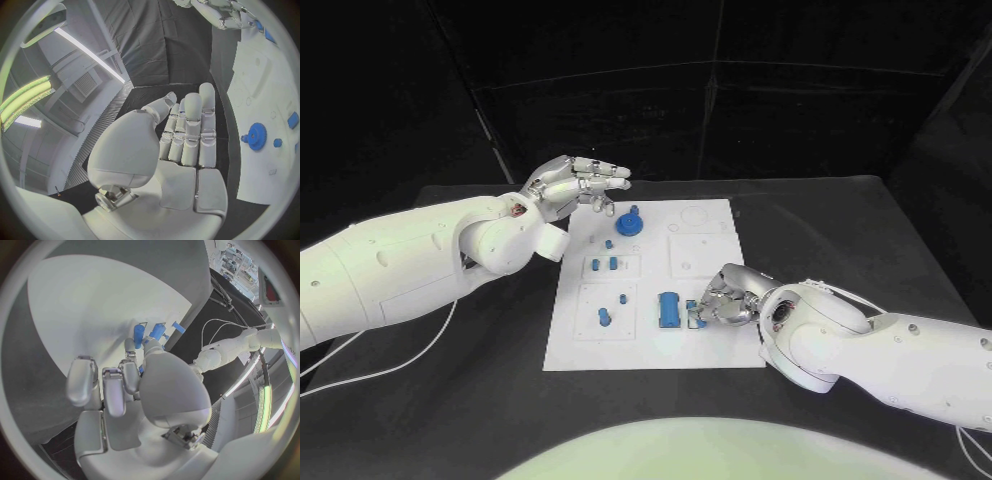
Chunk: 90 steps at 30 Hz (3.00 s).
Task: Assemble the parts on the task board
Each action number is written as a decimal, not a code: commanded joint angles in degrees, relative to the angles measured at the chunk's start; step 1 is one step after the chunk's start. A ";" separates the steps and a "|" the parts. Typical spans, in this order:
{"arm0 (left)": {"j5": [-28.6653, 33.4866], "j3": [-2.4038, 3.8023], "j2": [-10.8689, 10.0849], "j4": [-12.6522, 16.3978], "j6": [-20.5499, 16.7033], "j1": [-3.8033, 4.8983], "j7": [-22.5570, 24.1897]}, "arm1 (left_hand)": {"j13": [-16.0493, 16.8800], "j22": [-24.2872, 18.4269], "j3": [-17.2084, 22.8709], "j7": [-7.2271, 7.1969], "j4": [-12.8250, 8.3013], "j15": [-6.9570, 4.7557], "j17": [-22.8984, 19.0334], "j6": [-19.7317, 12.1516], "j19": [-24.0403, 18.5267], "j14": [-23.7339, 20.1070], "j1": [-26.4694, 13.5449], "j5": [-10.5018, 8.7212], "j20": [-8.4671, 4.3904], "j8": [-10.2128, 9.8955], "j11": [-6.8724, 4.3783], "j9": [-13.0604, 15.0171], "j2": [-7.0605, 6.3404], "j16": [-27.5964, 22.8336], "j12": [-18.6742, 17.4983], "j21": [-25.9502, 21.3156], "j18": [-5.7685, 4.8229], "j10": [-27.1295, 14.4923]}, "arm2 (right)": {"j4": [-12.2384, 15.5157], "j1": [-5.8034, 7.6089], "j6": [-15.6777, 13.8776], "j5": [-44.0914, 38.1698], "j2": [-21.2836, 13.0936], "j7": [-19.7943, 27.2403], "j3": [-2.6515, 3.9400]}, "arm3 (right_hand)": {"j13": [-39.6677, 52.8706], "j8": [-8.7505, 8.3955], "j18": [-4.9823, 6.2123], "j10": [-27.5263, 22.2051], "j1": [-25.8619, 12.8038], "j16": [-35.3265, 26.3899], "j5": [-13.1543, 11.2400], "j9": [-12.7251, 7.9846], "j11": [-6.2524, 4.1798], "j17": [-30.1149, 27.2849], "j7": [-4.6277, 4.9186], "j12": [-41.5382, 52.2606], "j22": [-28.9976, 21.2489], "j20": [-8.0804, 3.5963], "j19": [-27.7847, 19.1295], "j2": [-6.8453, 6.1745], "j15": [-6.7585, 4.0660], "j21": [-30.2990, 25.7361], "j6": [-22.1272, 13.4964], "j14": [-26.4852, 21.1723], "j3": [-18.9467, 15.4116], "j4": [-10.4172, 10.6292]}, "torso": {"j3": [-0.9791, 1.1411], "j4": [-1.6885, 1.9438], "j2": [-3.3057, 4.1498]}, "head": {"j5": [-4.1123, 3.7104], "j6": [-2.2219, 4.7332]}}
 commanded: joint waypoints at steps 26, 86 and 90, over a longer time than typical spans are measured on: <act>-0.01 0.05 -0.08 0.06 0.89 0.08 0.19 | -0.06 -0.10 -0.34 -0.07 -0.15 -0.03 -0.07 -0.47 -0.13 -0.42 0.03 0.02 0.06 0.30 0.15 -0.06 0.34 0.30 0.36 -0.32 0.81 -0.38 | 0.09 0.08 -1.44 -1.38 -0.27 0.59 0.00 | 3.49 -1.36 -0.47 1.63 -15.24 0.23 -21.48 2.38 -1.34 11.05 0.00 -0.23 0.20 -0.22 0.22 2.40 -0.24 0.23 0.73 4.82 -8.93 2.24 | -0.02 -0.07 -0.06 | -0.11 0.16; -0.01 0.04 -0.12 -0.14 0.95 0.07 0.05 | -0.06 -0.10 -0.34 -0.07 -0.15 -0.03 -0.07 -0.48 -0.13 -0.42 0.03 0.02 0.07 0.30 0.15 -0.06 0.34 0.31 0.36 -0.32 0.81 -0.39 | -1.09 0.07 -0.20 -1.96 -0.74 4.84 0.00 | 3.97 -2.59 -0.43 1.75 -2.87 -0.05 -19.45 4.95 -1.20 10.68 0.25 -0.69 0.07 -0.15 0.02 3.89 -0.14 0.00 0.62 4.73 -10.18 -2.94 | 0.03 -0.06 -0.01 | -0.25 -0.06; -0.01 0.03 -0.13 -0.19 0.93 0.07 0.05 | -0.09 -0.12 -0.41 -0.03 -0.10 0.02 -0.14 -0.61 -0.14 -0.47 -0.02 0.02 0.09 0.32 0.19 -0.07 0.43 0.34 0.47 -0.36 0.80 -0.59 | 0.17 0.09 -2.13 1.11 -2.25 8.80 0.01 | 2.67 -3.16 -0.08 0.84 -3.63 -1.10 -18.41 4.99 -0.95 8.95 0.54 -2.70 -1.78 0.01 -0.89 3.63 0.05 -1.05 -0.26 4.33 -11.13 -2.31 | 0.00 -0.03 -0.13 | -0.36 0.15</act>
